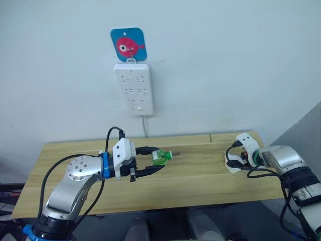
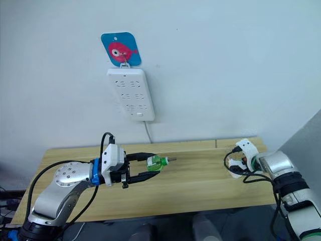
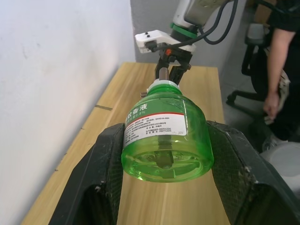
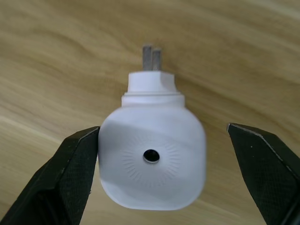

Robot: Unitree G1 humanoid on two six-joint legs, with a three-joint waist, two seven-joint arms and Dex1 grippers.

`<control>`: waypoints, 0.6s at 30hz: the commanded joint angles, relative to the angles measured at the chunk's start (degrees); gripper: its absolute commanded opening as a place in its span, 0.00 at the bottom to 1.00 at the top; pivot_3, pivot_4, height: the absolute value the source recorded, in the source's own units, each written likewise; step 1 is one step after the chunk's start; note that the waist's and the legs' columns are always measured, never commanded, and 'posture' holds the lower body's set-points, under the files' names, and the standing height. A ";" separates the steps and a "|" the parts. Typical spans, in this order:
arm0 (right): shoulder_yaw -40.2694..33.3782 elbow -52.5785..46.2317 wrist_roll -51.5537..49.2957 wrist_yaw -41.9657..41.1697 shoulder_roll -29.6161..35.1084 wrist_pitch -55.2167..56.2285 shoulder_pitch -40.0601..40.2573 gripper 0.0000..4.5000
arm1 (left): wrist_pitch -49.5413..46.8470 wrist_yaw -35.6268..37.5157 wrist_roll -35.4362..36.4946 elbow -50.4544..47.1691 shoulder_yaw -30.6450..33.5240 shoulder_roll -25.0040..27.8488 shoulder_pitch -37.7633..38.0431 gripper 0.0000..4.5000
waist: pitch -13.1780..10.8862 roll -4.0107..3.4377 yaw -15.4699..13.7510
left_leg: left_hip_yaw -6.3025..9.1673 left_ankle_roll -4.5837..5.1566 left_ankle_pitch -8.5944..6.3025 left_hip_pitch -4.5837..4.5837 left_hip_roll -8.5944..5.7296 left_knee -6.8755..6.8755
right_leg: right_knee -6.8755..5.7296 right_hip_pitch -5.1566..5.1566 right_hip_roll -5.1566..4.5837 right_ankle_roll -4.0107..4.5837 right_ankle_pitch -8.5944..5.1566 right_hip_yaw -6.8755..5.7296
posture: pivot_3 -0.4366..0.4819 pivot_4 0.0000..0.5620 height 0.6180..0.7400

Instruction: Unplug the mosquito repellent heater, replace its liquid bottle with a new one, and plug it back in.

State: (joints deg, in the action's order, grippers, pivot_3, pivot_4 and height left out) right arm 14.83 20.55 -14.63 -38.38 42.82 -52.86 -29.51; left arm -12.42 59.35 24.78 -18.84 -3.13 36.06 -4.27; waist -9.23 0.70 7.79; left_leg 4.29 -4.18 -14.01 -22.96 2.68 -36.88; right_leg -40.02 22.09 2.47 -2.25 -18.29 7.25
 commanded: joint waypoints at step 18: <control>-34.09 -50.31 -51.76 21.32 -30.00 -19.55 9.50 1.00 | -3.73 -17.05 3.90 -4.62 -0.14 -17.48 -3.87 0.50 | 0.49 0.03 1.95 | 0.12 -0.03 0.02 0.10 -0.08 -0.14 | 0.03 -0.31 0.02 -0.28 0.10 0.02 | 0.27 0.13 1.00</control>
State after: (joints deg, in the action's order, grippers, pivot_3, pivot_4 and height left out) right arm -18.84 -28.00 -63.60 -20.41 13.62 -73.85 -18.96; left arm -15.59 43.08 27.47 -20.60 -2.69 19.04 -7.63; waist -8.74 0.73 9.74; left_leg 4.41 -4.21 -14.00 -22.86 2.60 -37.03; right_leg -39.98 21.78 2.49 -2.54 -18.18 7.27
